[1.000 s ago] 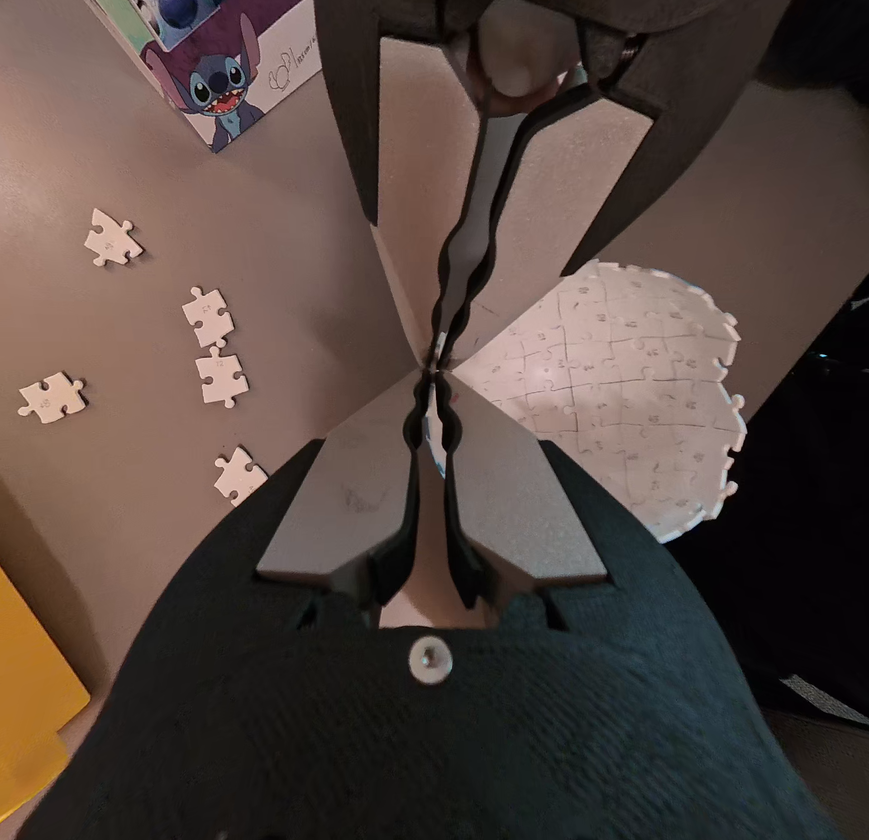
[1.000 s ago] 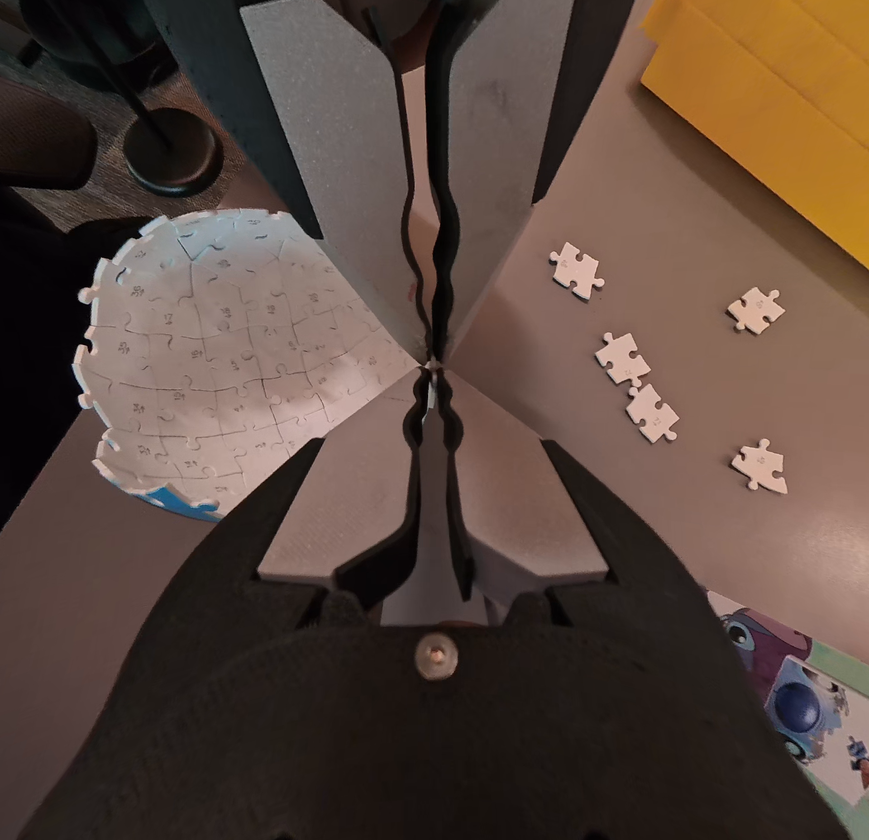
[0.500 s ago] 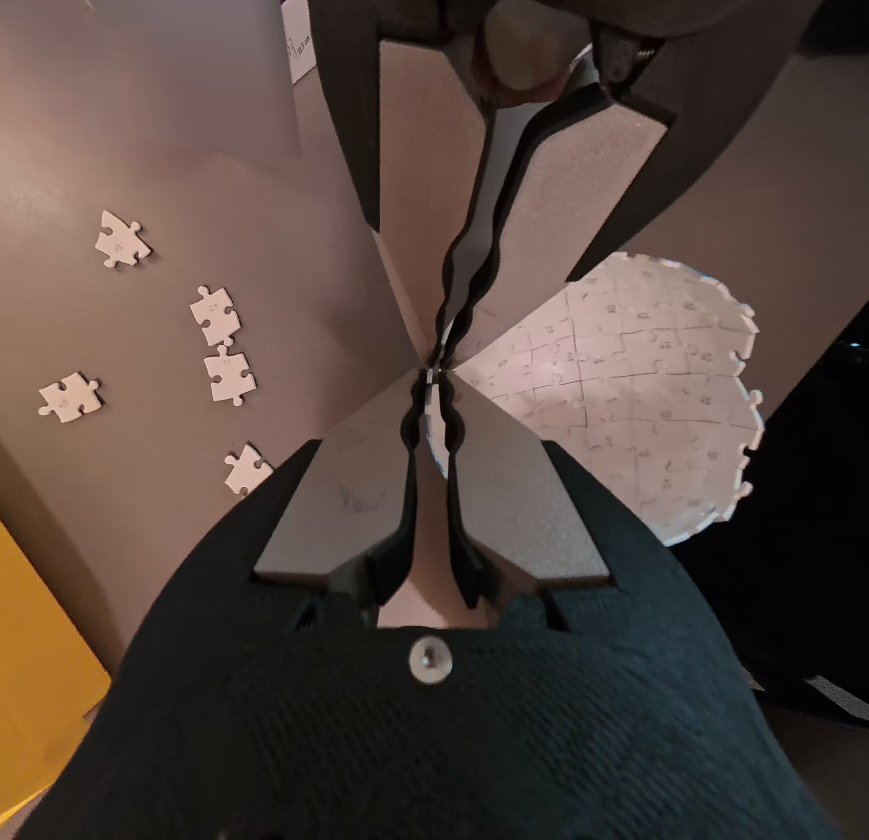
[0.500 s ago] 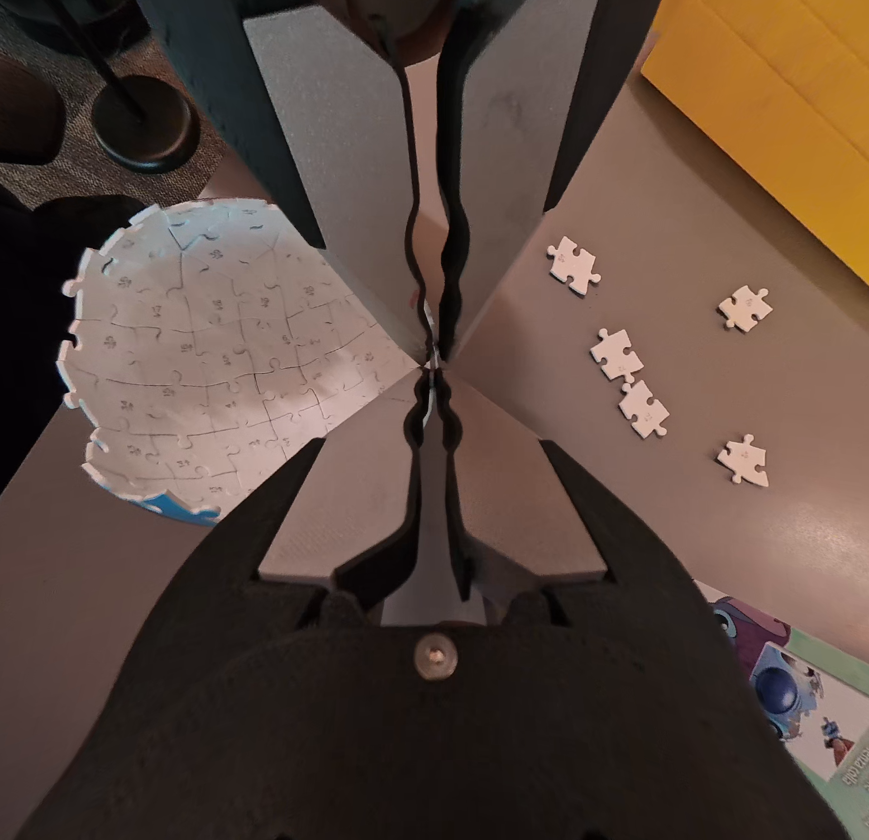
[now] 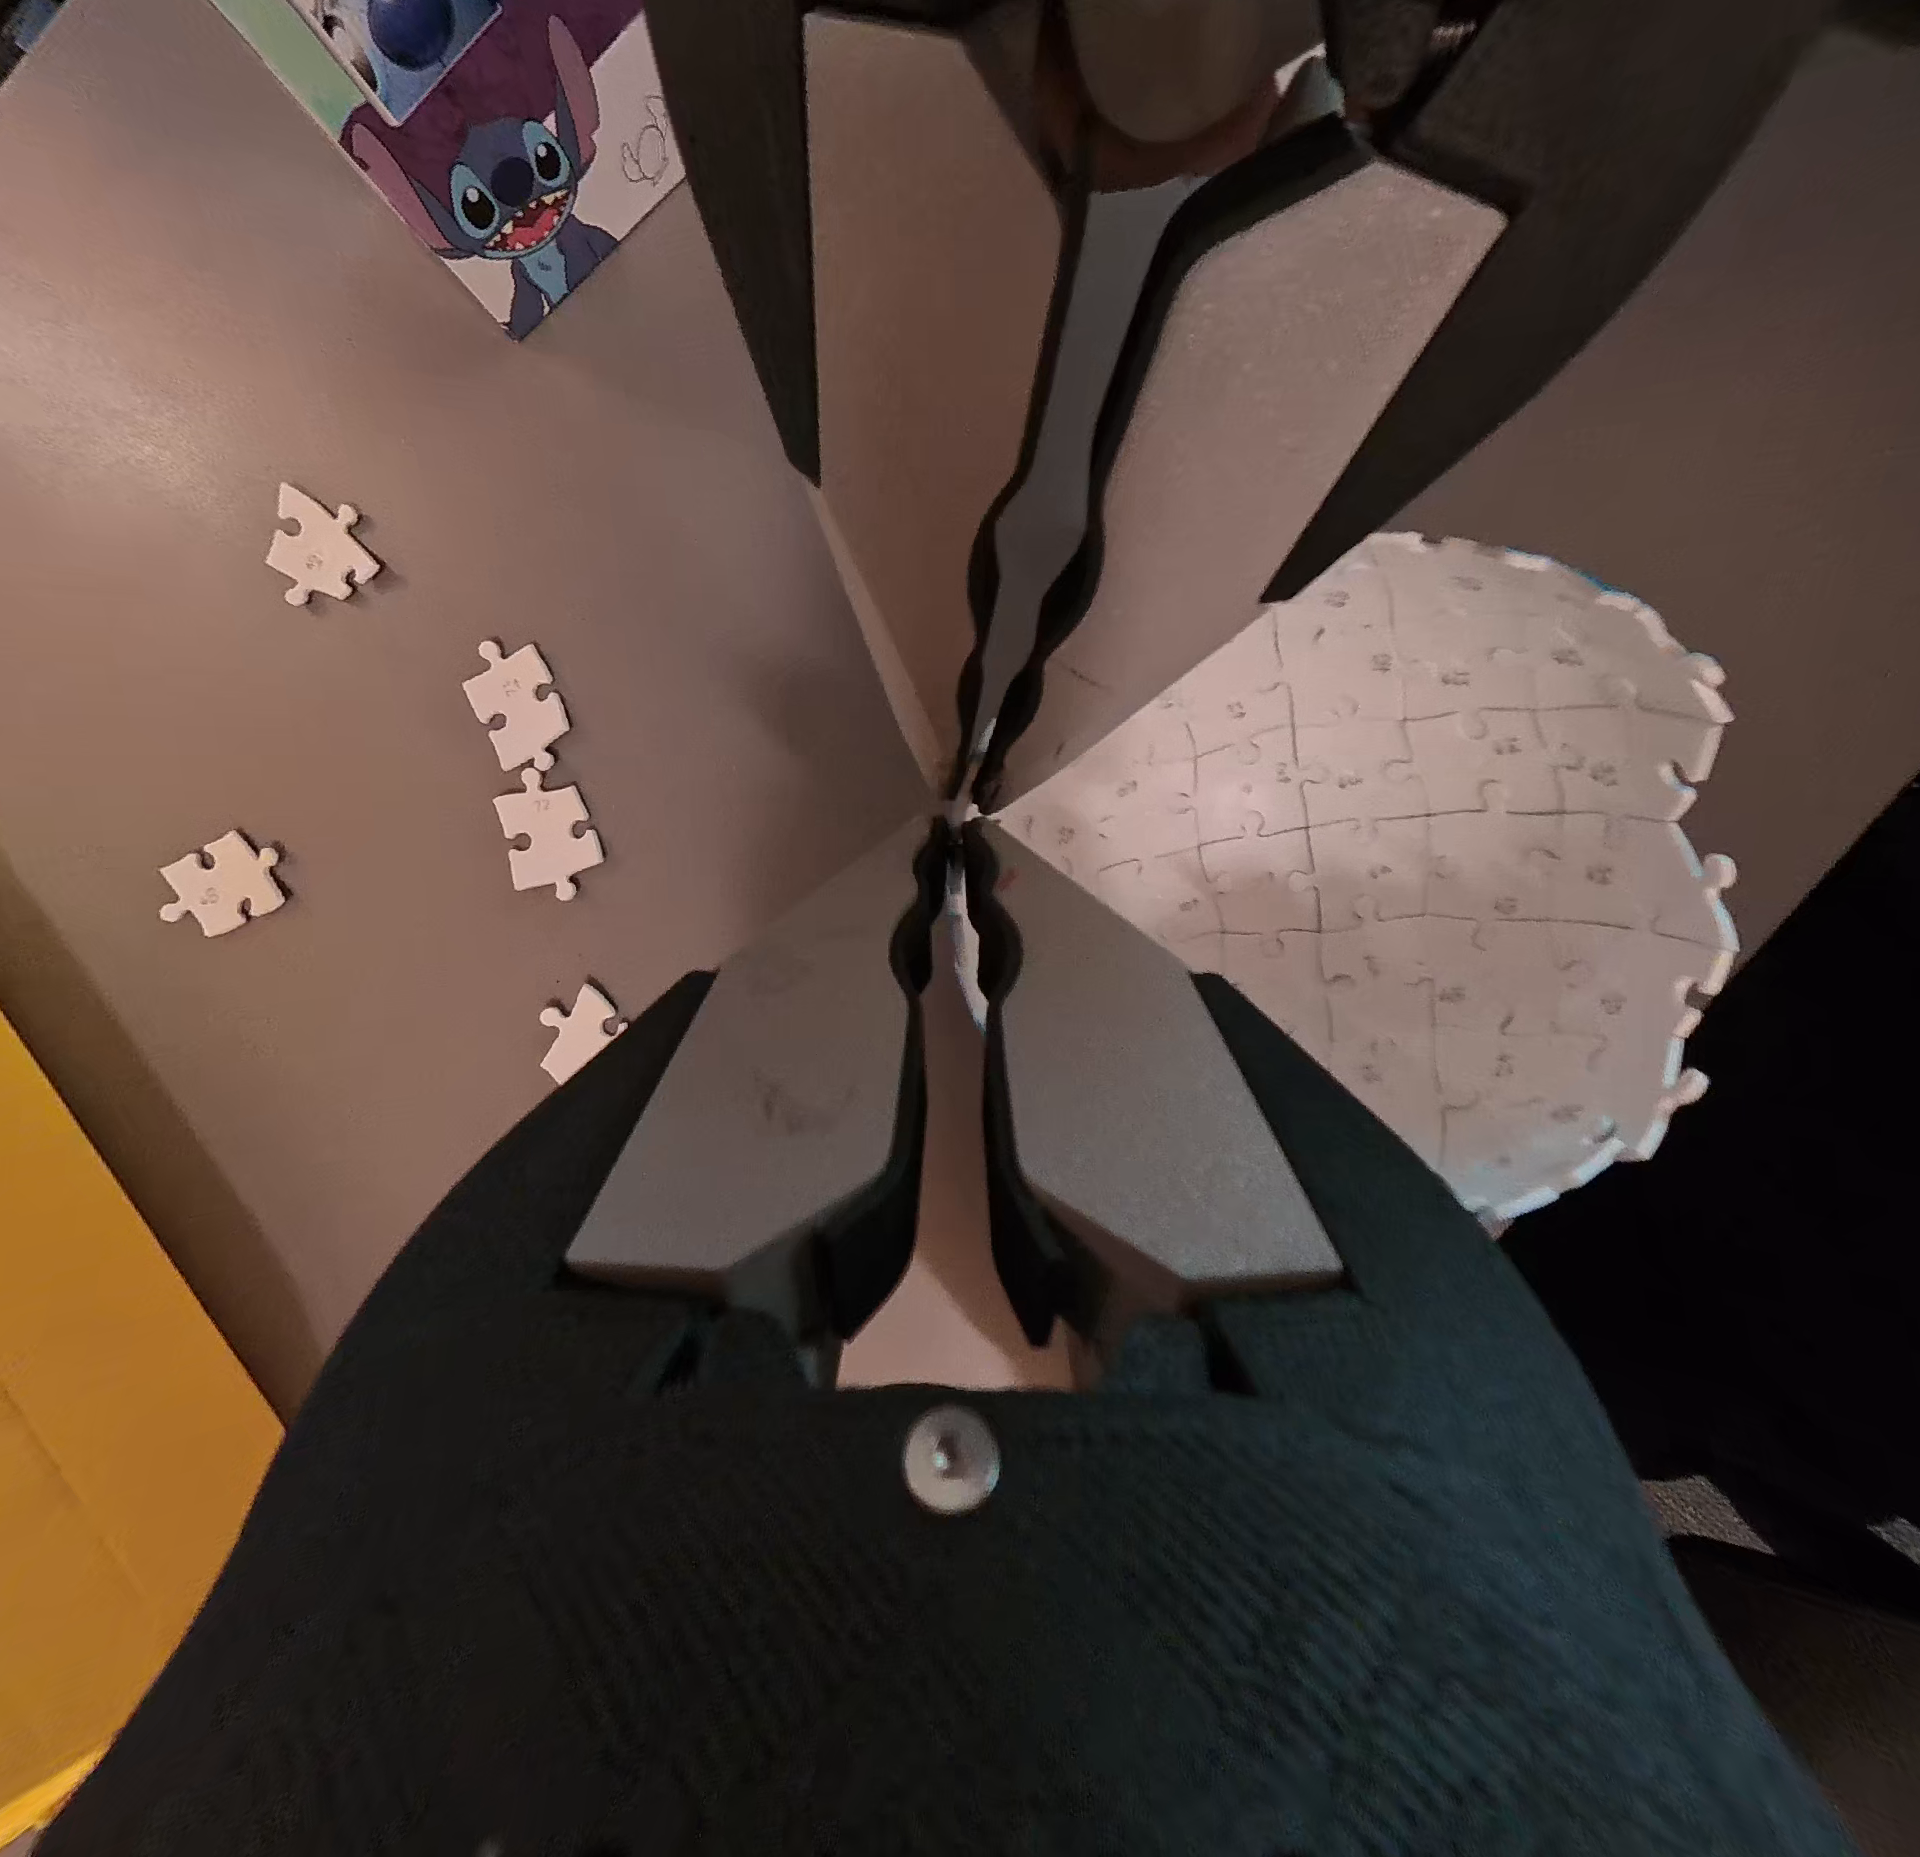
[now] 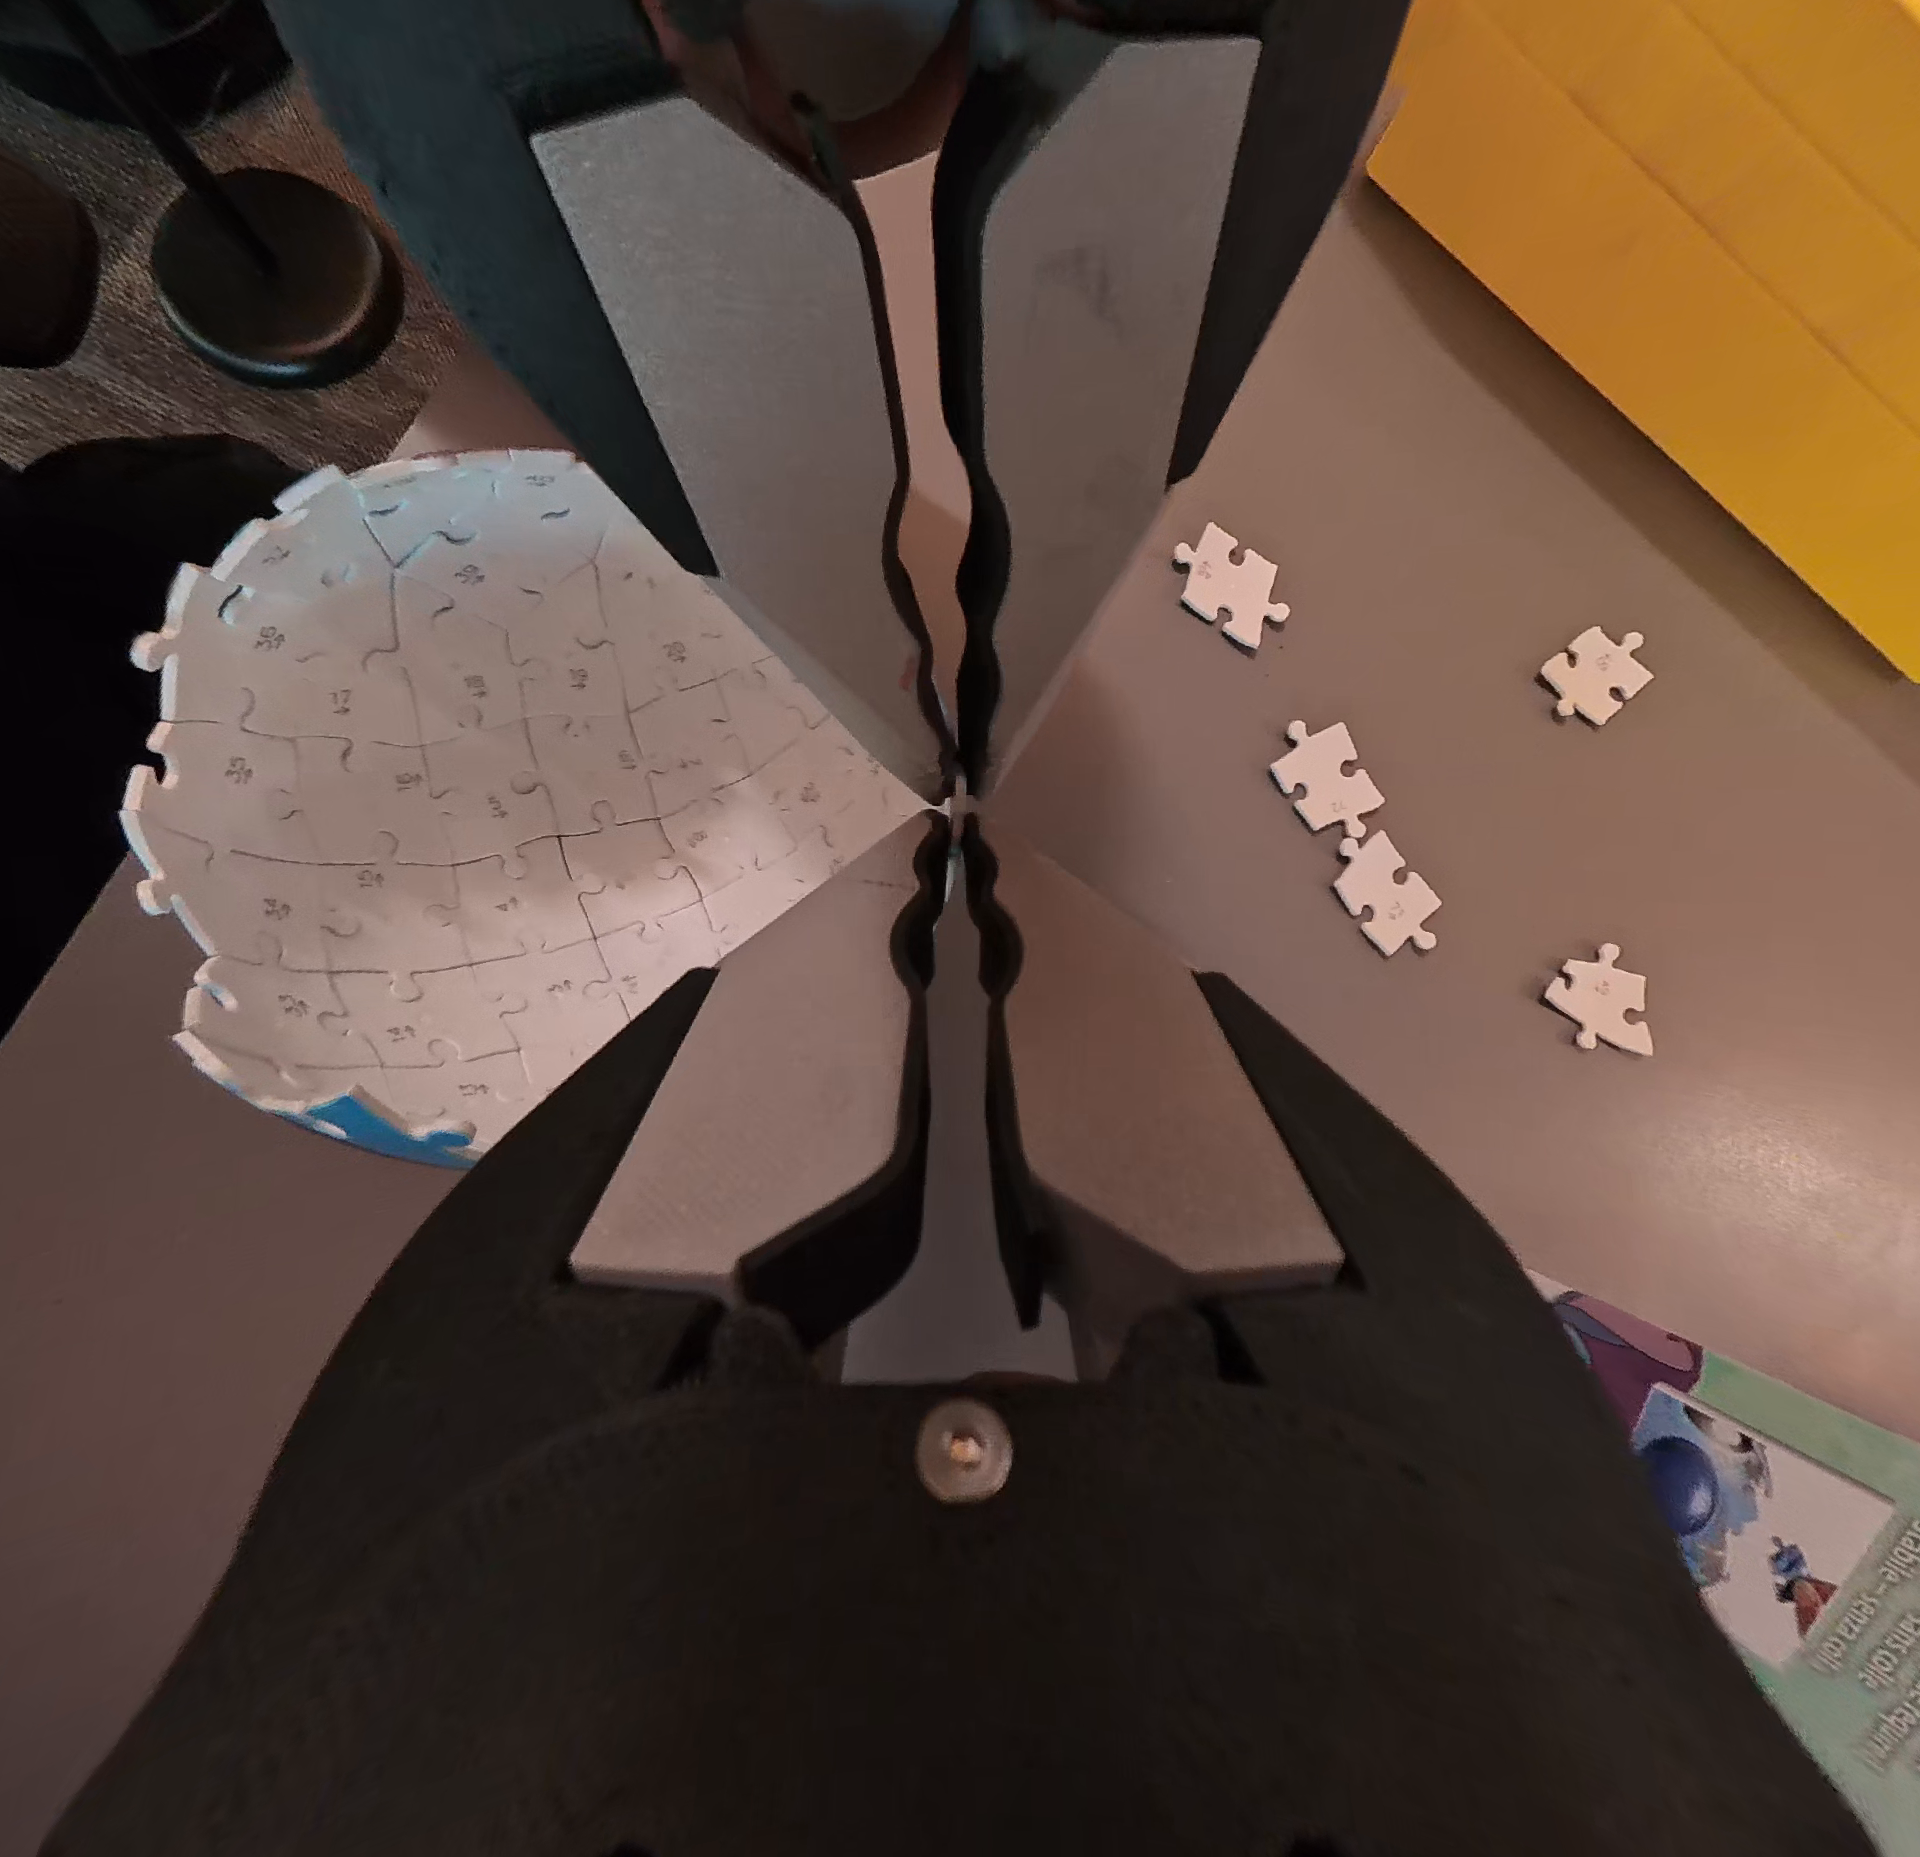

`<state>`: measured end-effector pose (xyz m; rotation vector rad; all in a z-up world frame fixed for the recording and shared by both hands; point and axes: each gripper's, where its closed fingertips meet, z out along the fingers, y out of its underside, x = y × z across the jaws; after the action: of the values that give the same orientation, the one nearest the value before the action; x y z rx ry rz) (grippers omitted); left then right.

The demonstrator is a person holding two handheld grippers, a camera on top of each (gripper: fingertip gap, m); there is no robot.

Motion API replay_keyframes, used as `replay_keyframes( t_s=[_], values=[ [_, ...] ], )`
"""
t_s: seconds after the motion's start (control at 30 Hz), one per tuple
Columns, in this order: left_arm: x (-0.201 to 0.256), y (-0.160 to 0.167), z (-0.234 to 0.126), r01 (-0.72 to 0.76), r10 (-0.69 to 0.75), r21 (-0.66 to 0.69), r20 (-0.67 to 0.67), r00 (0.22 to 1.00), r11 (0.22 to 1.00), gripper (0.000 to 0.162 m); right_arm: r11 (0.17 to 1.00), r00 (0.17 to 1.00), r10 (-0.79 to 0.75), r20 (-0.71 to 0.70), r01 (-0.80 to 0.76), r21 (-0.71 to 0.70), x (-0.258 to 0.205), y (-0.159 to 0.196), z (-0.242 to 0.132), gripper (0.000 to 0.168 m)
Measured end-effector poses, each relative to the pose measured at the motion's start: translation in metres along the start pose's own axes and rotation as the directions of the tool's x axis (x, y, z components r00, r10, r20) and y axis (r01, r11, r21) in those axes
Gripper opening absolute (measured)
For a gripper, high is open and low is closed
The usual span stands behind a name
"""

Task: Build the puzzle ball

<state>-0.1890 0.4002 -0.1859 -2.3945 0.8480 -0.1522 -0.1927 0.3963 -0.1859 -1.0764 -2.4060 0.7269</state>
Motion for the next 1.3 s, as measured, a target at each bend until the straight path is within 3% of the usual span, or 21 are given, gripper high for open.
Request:
replay_keyframes(
  t_s=[0.13,0.37,0.47,0.93,1.3],
  values=[
    [0.000,0.000,0.000,0.009,-0.009,0.012,0.000,1.000,1.000,0.000,0.999,0.999,0.043,0.024,-0.044,0.012,0.001,0.000,-0.001,0.001],
    [-0.002,-0.001,-0.002,0.001,-0.003,0.039,0.055,0.998,0.999,0.000,0.987,0.983,0.163,0.083,-0.162,-0.018,0.001,0.006,-0.004,0.024],
    [-0.002,-0.002,-0.003,-0.007,0.003,0.050,0.069,0.998,0.999,0.000,0.983,0.981,0.176,0.084,-0.171,-0.062,0.001,0.011,0.003,0.026],
    [-0.004,-0.003,-0.003,-0.038,0.032,0.052,0.108,0.994,0.998,0.000,0.982,0.981,0.145,0.127,-0.128,-0.136,-0.003,0.014,0.018,0.003],
    [-0.003,-0.003,-0.003,-0.047,0.039,0.062,0.128,0.991,0.997,0.001,0.986,0.992,0.078,0.102,-0.061,-0.158,-0.002,0.015,0.017,0.002]
  ],
)
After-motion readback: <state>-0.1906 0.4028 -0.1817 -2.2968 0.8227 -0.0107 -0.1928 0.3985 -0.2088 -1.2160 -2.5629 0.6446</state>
